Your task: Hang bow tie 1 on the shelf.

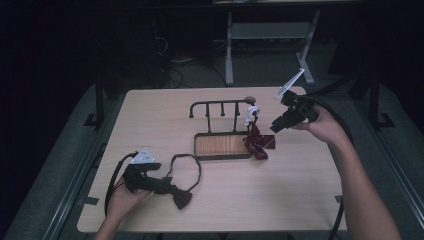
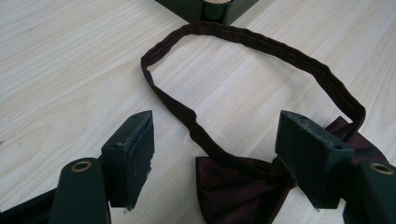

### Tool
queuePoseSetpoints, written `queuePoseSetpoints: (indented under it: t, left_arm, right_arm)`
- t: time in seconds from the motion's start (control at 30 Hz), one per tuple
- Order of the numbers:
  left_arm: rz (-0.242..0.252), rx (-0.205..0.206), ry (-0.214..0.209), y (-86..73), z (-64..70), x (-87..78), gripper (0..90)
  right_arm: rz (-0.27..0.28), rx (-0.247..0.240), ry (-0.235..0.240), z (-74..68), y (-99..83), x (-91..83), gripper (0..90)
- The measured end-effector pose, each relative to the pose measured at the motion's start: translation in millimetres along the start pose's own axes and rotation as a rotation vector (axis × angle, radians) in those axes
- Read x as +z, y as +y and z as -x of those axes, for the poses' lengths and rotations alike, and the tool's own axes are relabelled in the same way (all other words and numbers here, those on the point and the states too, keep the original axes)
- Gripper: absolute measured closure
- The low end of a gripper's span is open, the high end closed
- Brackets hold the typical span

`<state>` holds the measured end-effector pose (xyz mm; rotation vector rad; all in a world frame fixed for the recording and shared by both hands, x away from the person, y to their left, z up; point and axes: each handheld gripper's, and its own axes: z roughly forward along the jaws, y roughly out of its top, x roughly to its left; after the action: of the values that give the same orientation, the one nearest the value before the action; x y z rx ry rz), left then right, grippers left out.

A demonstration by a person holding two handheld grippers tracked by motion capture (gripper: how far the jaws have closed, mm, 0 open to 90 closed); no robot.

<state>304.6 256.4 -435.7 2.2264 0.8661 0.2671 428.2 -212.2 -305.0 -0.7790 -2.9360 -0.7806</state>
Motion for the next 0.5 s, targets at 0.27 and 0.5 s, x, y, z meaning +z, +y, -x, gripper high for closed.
queuePoseSetpoints:
  t: [0.27,0.5]
  left_arm:
    - [0.0,-0.001,-0.001,0.0,0.1,-0.3,28.7]
    - [-0.005,0.004,-0.005,0.2,1.3,0.3,28.6]
  right_arm:
    - [0.019,0.007,0.034,-3.9,-12.3,7.4,64.1]
    - [0.042,0.027,0.05,-3.8,-25.7,11.7,61.1]
